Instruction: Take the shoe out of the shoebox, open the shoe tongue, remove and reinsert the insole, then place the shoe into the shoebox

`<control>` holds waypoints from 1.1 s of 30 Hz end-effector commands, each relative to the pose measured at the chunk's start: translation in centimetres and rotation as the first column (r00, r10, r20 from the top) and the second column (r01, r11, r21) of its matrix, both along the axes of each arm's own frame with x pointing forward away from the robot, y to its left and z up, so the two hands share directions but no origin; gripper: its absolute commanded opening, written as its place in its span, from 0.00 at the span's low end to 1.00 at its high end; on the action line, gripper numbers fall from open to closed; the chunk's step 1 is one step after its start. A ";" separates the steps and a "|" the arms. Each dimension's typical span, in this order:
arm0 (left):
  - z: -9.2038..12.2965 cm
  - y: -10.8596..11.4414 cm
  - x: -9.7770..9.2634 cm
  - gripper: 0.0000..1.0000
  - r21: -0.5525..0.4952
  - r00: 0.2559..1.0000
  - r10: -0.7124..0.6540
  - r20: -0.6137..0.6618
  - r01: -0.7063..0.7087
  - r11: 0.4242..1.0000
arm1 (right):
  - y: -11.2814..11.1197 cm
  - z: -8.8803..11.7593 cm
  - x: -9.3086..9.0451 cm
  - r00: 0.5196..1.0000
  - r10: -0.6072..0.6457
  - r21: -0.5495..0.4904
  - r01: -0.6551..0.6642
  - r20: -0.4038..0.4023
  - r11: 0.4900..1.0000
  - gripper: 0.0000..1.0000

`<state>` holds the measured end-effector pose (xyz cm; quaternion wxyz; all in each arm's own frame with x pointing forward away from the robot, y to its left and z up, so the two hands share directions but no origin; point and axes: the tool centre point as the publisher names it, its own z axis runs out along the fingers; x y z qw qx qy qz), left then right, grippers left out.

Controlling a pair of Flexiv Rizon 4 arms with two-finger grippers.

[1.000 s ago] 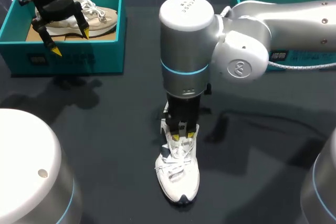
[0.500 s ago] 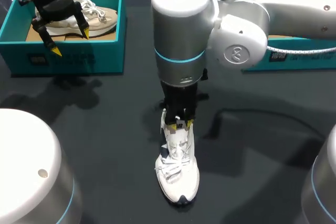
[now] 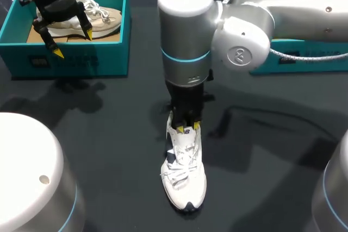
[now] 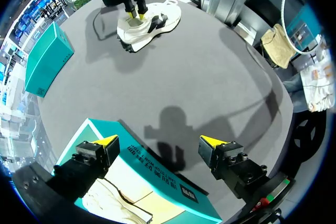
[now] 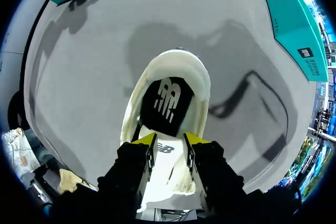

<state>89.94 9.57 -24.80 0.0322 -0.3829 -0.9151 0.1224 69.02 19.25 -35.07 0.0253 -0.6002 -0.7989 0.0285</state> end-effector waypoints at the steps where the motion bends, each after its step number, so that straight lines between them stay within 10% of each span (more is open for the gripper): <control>1: 0.0 0.0 0.0 1.00 0.002 1.000 -0.001 0.000 0.001 1.000 | -0.4 1.1 -0.2 1.000 0.009 -0.015 -0.009 0.006 1.000 0.33; 9: 0.0 0.0 0.0 1.00 0.002 1.000 -0.001 0.000 0.001 1.000 | 0.1 6.1 -0.4 0.981 0.188 -0.165 -0.178 0.046 0.970 0.48; 14: 0.0 0.0 0.0 1.00 0.002 1.000 -0.001 0.000 0.001 1.000 | 0.3 7.3 0.8 0.896 0.444 -0.245 -0.423 0.033 0.872 0.99; 19: 0.0 0.0 0.0 1.00 0.002 1.000 -0.001 0.000 0.001 1.000 | 0.9 7.6 1.7 0.592 0.804 -0.380 -0.733 0.052 0.564 1.00; 29: 0.0 0.0 0.0 1.00 0.002 1.000 -0.001 0.000 0.001 1.000 | 0.7 7.6 1.6 0.589 0.807 -0.394 -0.732 0.046 0.556 1.00; 33: 0.0 0.0 0.0 1.00 0.002 1.000 -0.001 0.000 0.001 1.000 | 0.8 7.1 3.0 0.479 0.875 -0.381 -0.798 0.070 0.468 1.00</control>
